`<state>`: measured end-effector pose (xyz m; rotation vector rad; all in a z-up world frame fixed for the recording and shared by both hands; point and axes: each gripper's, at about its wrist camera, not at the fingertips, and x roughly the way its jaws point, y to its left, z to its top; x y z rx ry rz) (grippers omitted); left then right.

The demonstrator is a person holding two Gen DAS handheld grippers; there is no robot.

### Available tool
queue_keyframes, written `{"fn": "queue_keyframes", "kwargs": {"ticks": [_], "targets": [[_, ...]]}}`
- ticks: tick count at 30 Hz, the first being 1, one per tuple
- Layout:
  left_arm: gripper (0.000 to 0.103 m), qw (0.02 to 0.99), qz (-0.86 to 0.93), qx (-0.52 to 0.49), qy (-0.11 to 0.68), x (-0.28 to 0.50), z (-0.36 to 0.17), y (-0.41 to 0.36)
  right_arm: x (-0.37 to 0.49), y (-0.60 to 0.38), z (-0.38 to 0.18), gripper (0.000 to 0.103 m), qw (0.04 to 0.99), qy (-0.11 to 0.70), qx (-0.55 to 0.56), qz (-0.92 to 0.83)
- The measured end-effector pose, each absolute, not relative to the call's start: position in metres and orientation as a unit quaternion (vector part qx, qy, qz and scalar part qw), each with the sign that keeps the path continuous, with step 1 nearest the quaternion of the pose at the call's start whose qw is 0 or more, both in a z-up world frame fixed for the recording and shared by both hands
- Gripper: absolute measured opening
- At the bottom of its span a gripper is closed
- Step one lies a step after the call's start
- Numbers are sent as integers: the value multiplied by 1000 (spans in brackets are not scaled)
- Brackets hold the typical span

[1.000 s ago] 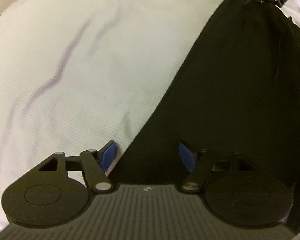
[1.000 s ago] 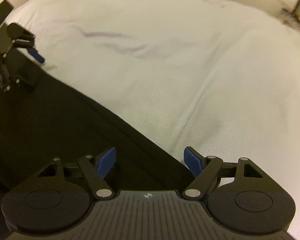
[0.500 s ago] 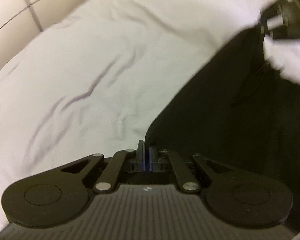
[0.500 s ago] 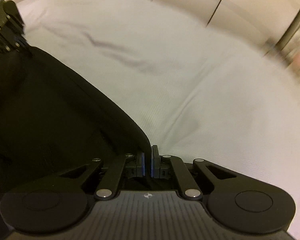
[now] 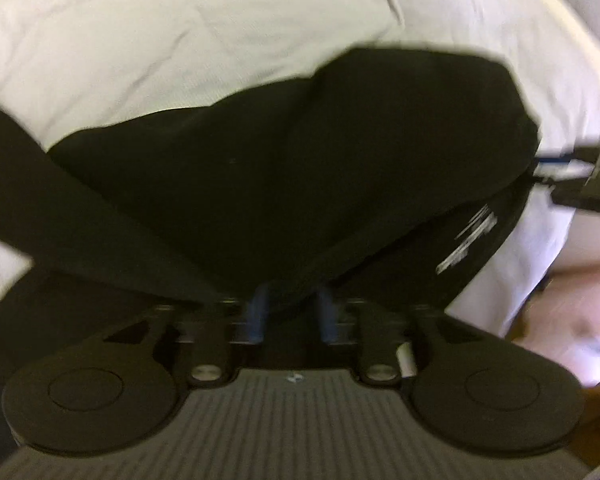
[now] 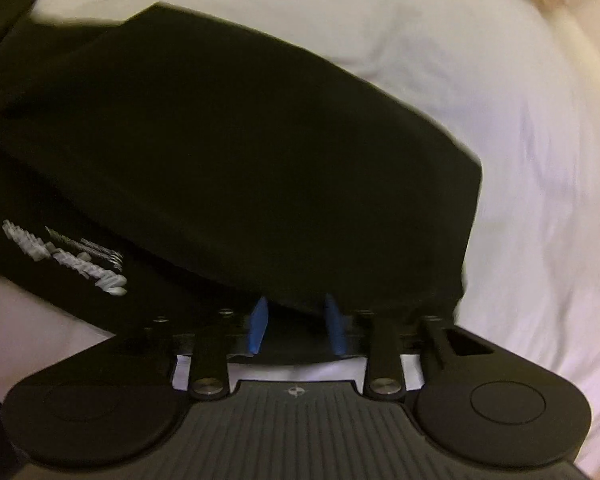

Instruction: Fold clothes

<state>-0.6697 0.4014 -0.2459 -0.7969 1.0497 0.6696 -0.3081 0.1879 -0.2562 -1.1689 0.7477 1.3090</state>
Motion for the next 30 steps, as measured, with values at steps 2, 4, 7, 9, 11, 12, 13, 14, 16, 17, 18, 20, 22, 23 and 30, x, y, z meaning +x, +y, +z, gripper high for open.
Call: {"fn": "queue_keyframes", "kwargs": {"ticks": [2, 4, 7, 9, 11, 12, 13, 14, 16, 17, 18, 20, 22, 23, 30], "targets": [[50, 734, 320, -396, 449, -679, -245, 397, -290, 190, -243, 65, 611, 385, -414, 554], [50, 725, 337, -420, 430, -681, -244, 395, -263, 188, -235, 69, 627, 451, -315, 551], [50, 704, 367, -458, 401, -694, -247, 395, -219, 179, -235, 69, 633, 544, -181, 520], [50, 689, 388, -483, 376, -698, -248, 393, -187, 165, -240, 69, 639, 595, -68, 483], [50, 670, 412, -514, 342, -705, -247, 397, -160, 153, -248, 68, 640, 631, 34, 437], [50, 661, 424, -524, 330, -709, -246, 399, -152, 151, -253, 67, 638, 641, 62, 422], [50, 652, 435, -533, 318, -713, -246, 401, -145, 150, -258, 66, 636, 649, 90, 407], [51, 642, 447, -543, 306, -718, -245, 403, -138, 149, -262, 65, 633, 658, 118, 392], [51, 622, 468, -561, 281, -727, -244, 407, -138, 159, -268, 64, 636, 658, 127, 383], [53, 611, 479, -570, 268, -731, -244, 409, -137, 162, -270, 64, 640, 657, 125, 379], [55, 606, 489, -568, 266, -732, -244, 413, -135, 166, -272, 64, 644, 656, 122, 375], [60, 595, 508, -557, 279, -729, -250, 425, -131, 165, -279, 64, 646, 658, 127, 366], [46, 575, 527, -547, 305, -725, -262, 437, -126, 158, -282, 63, 644, 660, 137, 362], [18, 572, 532, -543, 307, -726, -263, 438, -133, 157, -287, 58, 644, 661, 136, 360], [0, 604, 587, -462, 276, -739, -222, 395, -127, 157, -281, 4, 651, 643, 109, 389]]}}
